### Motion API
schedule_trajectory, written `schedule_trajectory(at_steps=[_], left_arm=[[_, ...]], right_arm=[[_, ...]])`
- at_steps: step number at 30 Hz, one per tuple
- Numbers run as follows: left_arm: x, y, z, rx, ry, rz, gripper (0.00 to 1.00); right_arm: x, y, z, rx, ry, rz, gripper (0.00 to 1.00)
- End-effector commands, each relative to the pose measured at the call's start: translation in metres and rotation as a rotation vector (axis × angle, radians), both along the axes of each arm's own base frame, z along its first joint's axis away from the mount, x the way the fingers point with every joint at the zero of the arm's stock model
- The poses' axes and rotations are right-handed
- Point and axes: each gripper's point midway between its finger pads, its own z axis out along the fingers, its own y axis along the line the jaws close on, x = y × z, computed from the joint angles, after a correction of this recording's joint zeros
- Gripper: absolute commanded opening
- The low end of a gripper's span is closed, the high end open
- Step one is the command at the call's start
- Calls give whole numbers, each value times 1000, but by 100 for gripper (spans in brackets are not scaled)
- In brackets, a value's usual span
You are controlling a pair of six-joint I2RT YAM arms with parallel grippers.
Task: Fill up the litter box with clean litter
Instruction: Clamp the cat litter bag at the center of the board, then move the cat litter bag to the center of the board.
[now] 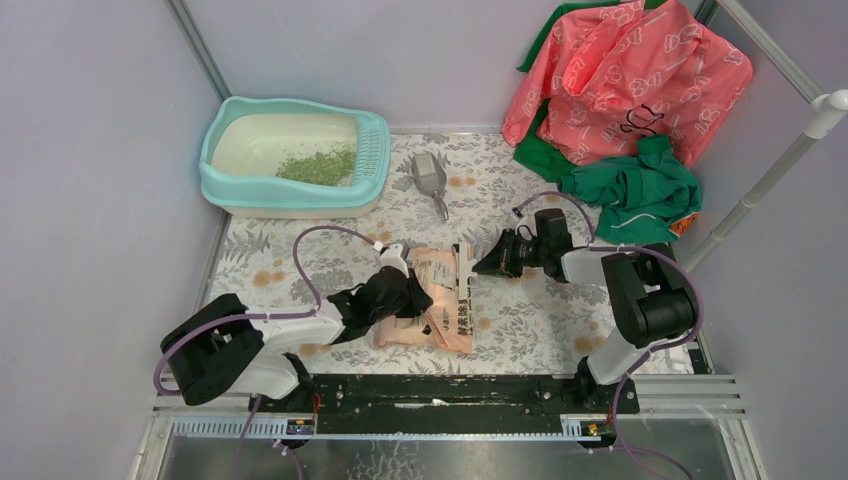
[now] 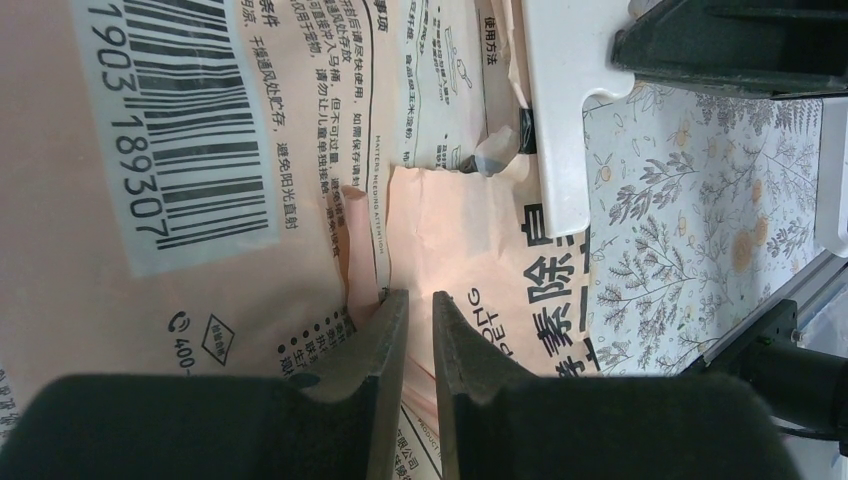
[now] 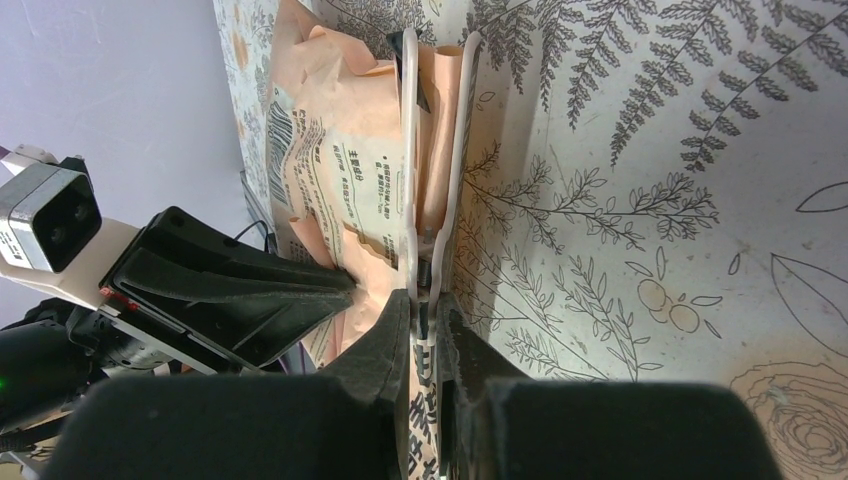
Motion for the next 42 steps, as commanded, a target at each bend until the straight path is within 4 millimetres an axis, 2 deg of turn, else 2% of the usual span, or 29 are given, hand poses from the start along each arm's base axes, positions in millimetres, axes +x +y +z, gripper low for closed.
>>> schedule_trajectory(at_steps=[1, 9, 10, 12, 15, 19, 22, 25, 32, 35, 38, 42], left_arm=[[-22, 44, -49, 196, 105, 13, 23], [-20, 43, -48, 194, 102, 8, 23], [-20, 42, -48, 193, 102, 7, 23], [-20, 43, -48, 192, 102, 8, 23], [-20, 43, -47, 191, 100, 8, 23], [-19, 42, -46, 183, 96, 6, 23], [-19, 40, -45, 173, 95, 7, 23], [-18, 39, -44, 166, 94, 8, 24], [-18, 39, -43, 152, 90, 16, 34], [-17, 38, -42, 143, 89, 17, 39], [-17, 34, -42, 126, 93, 14, 44], [-16, 30, -40, 114, 95, 10, 46]], right_arm=[[-17, 13, 10, 37, 14, 70, 0], [-20, 14, 4, 4, 17, 75, 0], [-20, 14, 3, 0, 17, 78, 4], [-21, 15, 1, -5, 21, 80, 20], [-21, 16, -1, -10, 22, 83, 37], [-26, 20, -2, -6, 23, 96, 50], [-33, 23, -1, 9, 22, 108, 51], [-50, 26, -5, 1, 28, 129, 53], [-97, 20, -16, -57, 21, 162, 57], [-110, 21, -16, -62, 5, 166, 58], [-121, 28, -20, -75, 3, 177, 59], [-126, 43, -30, -79, 22, 177, 57]])
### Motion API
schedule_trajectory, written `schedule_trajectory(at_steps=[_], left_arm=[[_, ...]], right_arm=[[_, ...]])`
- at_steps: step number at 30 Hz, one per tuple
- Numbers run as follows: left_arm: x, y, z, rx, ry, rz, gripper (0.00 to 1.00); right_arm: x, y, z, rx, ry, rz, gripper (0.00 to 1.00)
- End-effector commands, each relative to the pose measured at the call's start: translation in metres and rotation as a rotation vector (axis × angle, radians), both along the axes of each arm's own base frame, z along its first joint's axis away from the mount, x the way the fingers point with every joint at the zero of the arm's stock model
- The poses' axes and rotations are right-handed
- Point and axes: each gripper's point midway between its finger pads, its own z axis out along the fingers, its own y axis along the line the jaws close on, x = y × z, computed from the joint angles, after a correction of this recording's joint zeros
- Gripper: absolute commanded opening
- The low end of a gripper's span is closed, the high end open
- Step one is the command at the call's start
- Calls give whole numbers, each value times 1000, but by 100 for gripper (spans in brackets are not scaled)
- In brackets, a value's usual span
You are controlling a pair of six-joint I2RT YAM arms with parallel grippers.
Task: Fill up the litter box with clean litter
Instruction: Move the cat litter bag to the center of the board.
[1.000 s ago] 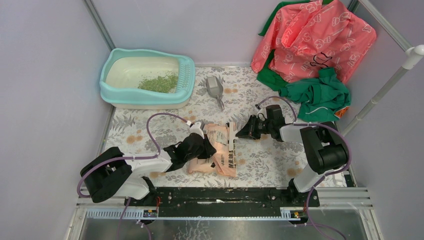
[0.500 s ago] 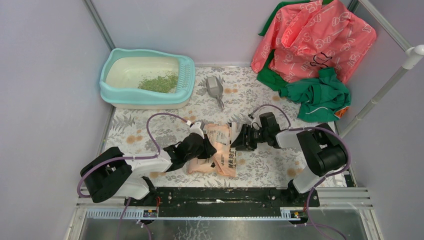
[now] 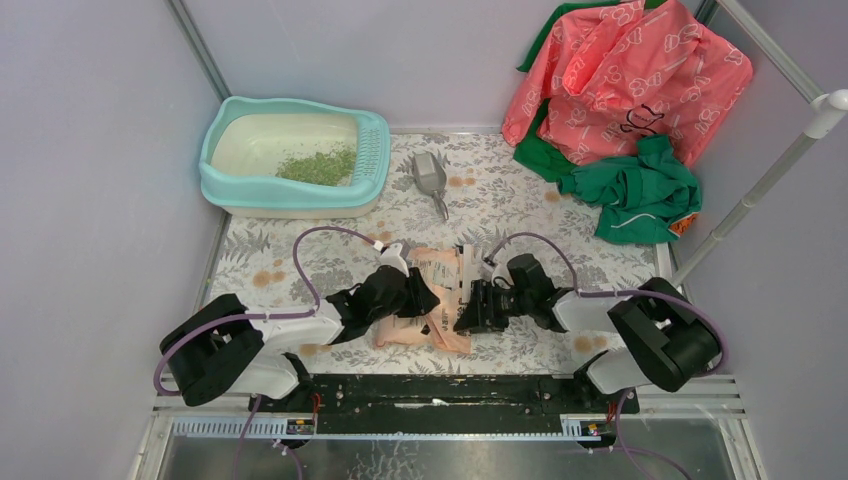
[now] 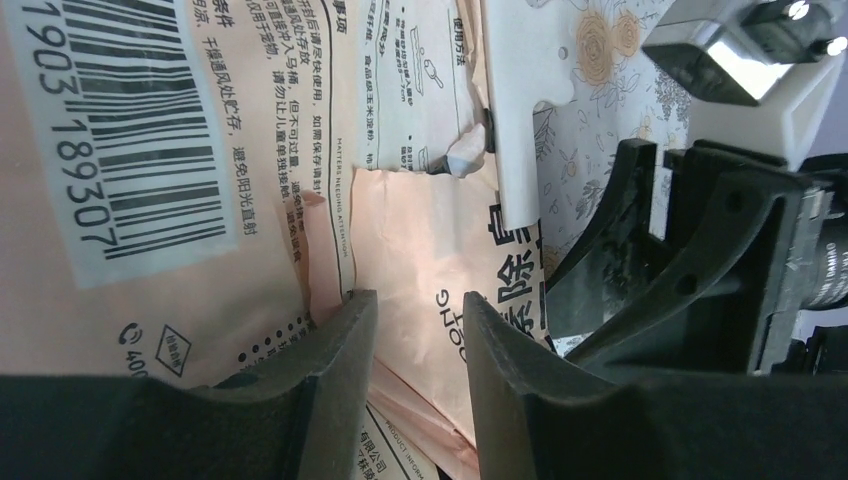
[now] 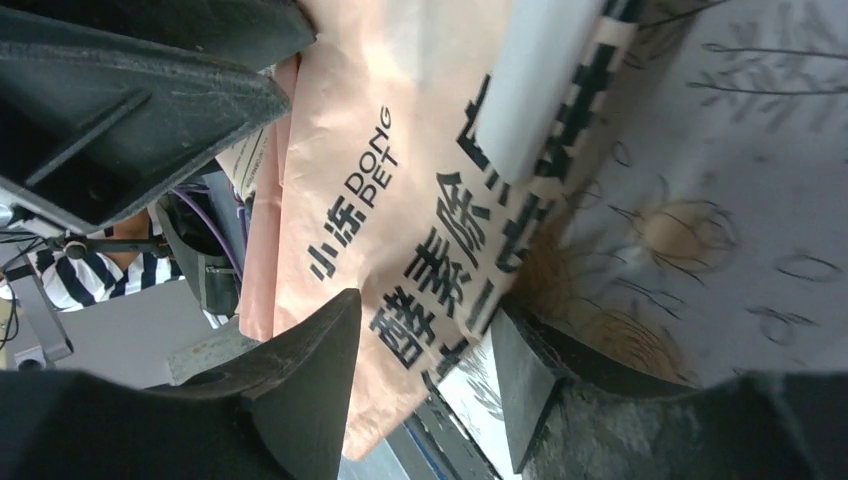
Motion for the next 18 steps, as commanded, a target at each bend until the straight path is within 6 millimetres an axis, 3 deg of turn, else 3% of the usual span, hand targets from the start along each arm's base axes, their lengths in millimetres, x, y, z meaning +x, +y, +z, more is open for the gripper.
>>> schedule_trajectory(at_steps=[1, 3, 7, 12, 18], left_arm=[[-15, 37, -46, 175, 89, 24, 46], [-15, 38, -44, 173, 87, 25, 48], [-17, 44, -34, 177, 74, 39, 55], [-17, 58, -5, 164, 31, 80, 67], [-20, 78, 38, 116, -25, 135, 74]], right_arm=[[4, 18, -7, 4, -16, -33, 55], [7, 23, -7, 16, -10, -49, 43], [11, 29, 4, 34, -34, -68, 1], [23, 14, 32, -67, -151, -100, 0], [64, -5, 98, -244, -370, -143, 0]])
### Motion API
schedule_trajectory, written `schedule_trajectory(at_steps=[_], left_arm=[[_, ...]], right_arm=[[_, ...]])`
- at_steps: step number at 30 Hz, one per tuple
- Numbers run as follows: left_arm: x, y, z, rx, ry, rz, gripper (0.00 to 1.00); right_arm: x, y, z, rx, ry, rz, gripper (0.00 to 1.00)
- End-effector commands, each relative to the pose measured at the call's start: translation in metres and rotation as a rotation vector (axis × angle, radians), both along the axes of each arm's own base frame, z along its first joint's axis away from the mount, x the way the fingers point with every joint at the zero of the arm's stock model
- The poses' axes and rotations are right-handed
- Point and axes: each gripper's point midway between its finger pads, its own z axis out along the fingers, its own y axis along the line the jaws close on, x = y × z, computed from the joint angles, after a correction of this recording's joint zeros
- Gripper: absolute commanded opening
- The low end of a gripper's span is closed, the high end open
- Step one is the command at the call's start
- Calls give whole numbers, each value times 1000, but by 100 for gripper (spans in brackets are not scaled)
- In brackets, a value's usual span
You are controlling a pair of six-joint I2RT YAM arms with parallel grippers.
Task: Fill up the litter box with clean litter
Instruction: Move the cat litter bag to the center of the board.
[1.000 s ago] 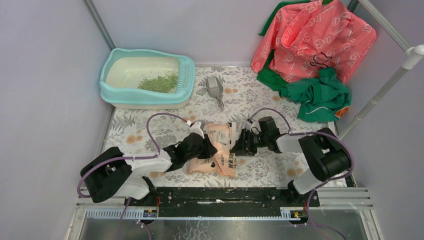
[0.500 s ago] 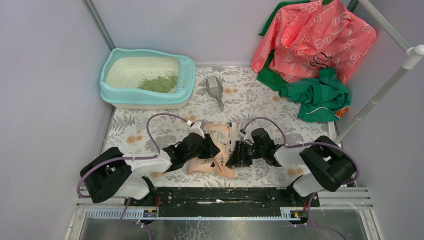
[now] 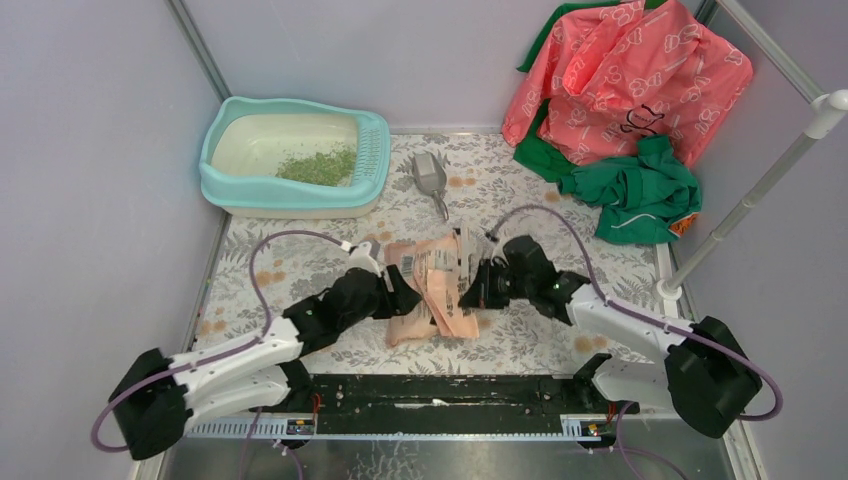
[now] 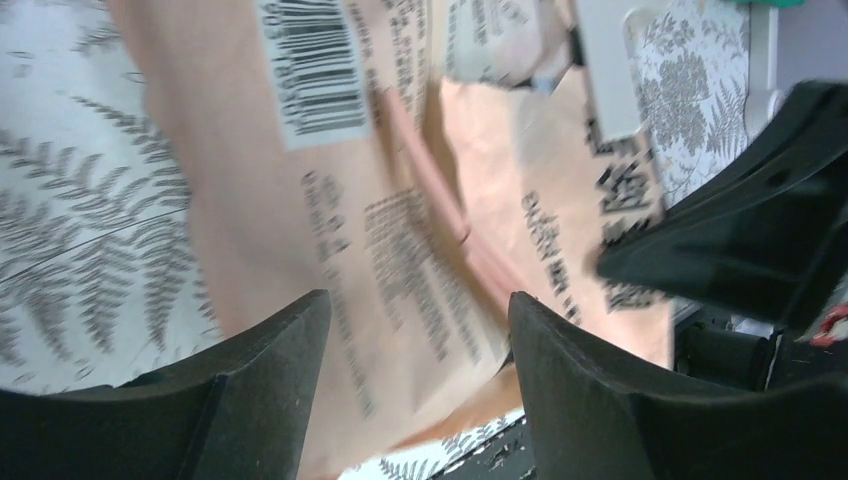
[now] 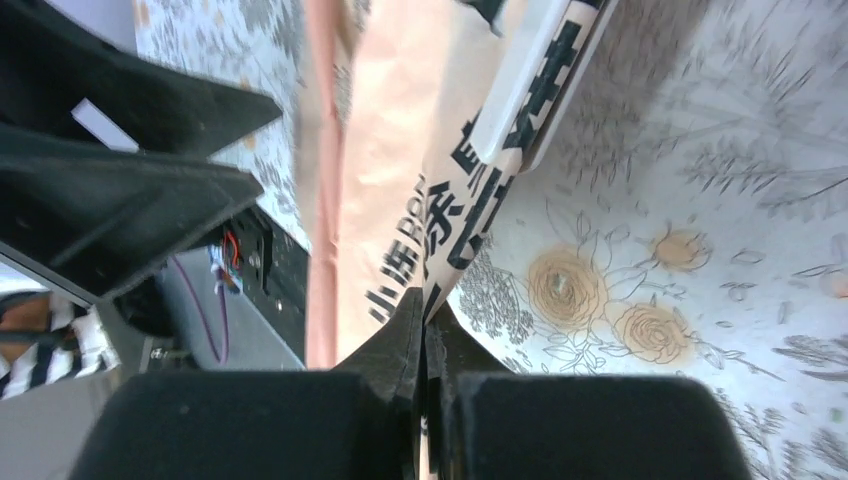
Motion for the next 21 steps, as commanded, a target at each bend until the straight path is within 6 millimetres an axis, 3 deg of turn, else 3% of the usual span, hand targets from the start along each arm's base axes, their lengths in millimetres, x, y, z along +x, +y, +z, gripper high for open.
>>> schedule_trajectory(at_steps=[1, 4, 10, 16, 21], left_arm=[[-8, 39, 3, 94, 8, 77, 74], [-11, 44, 8, 80, 2, 89, 75], [-21, 53, 0, 51, 9, 98, 75], [-25, 60, 6, 33, -8, 104, 75], [-27, 61, 6, 23, -10, 101, 75]], right_arm=[[45, -16, 56, -182, -208, -46, 0], [67, -17, 85, -262, -269, -47, 0], [113, -29, 136, -390, -355, -109, 0], [144, -47, 170, -417, -391, -196, 0], [179, -76, 184, -462, -406, -292, 0]])
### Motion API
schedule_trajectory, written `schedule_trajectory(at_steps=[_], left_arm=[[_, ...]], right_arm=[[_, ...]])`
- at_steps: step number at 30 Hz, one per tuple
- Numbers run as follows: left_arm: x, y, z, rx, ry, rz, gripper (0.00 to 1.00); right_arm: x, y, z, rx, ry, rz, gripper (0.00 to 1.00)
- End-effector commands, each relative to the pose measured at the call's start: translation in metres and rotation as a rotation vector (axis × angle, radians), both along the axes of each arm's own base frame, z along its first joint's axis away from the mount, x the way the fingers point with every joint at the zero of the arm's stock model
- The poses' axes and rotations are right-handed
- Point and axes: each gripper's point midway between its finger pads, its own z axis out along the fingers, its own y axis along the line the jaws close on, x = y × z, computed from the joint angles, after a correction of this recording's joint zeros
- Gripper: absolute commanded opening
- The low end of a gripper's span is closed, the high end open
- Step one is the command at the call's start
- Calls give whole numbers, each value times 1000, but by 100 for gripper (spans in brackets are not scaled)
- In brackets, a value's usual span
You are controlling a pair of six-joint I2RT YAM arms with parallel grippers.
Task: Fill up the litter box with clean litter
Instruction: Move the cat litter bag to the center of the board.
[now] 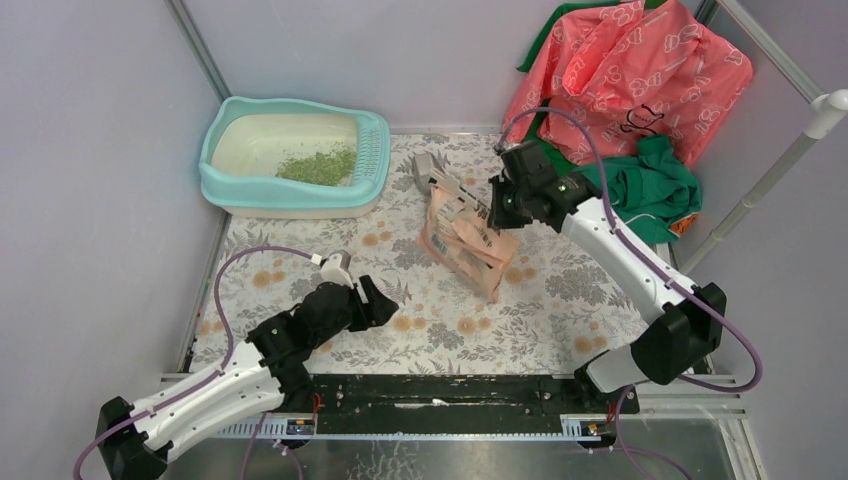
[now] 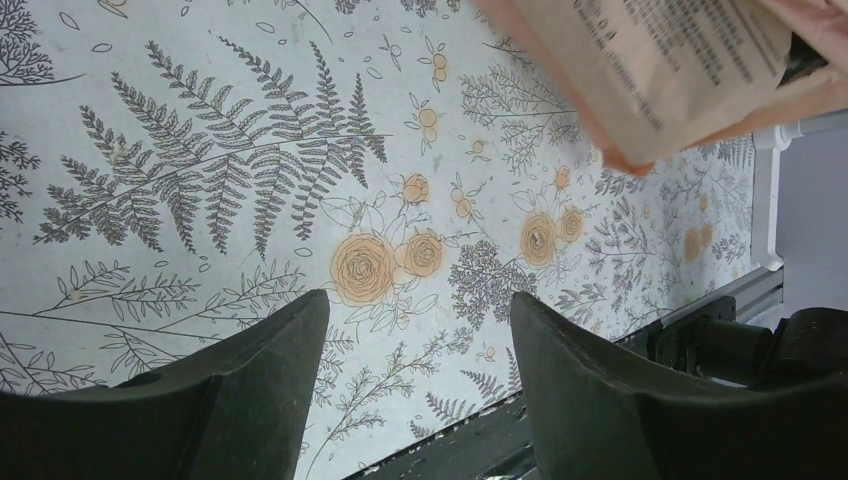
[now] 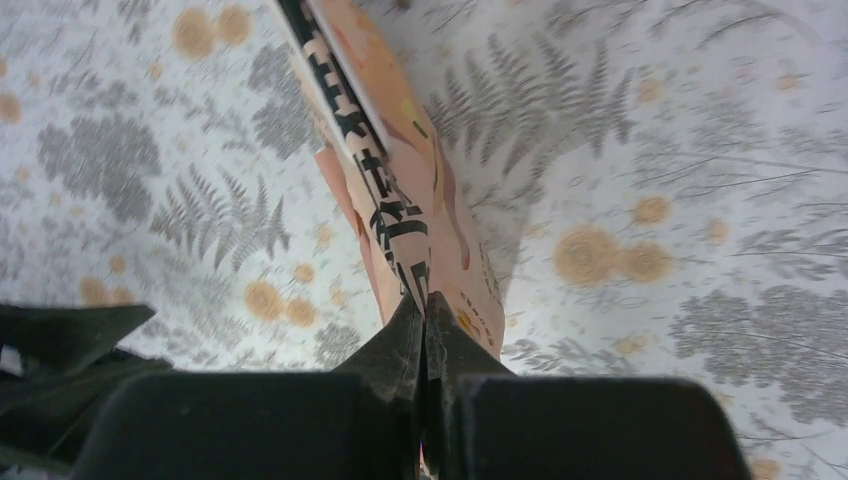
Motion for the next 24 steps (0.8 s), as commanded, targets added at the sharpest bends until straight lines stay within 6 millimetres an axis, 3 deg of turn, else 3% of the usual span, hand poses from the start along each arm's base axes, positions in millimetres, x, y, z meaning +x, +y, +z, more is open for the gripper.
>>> schedule_trajectory(at_steps=[1, 12, 19, 24], left_arm=[[0, 7, -6, 12, 3, 26, 75], [-1, 5, -11, 1, 13, 22, 75], [2, -2, -16, 0, 21, 15, 75], [5, -10, -16, -6, 34, -3, 74]], right_arm=[[56, -27, 62, 19, -211, -122, 0], [113, -96, 55, -91, -251, -333, 0], [105, -157, 48, -116, -255, -480, 0], [90, -177, 35, -134, -264, -539, 0]])
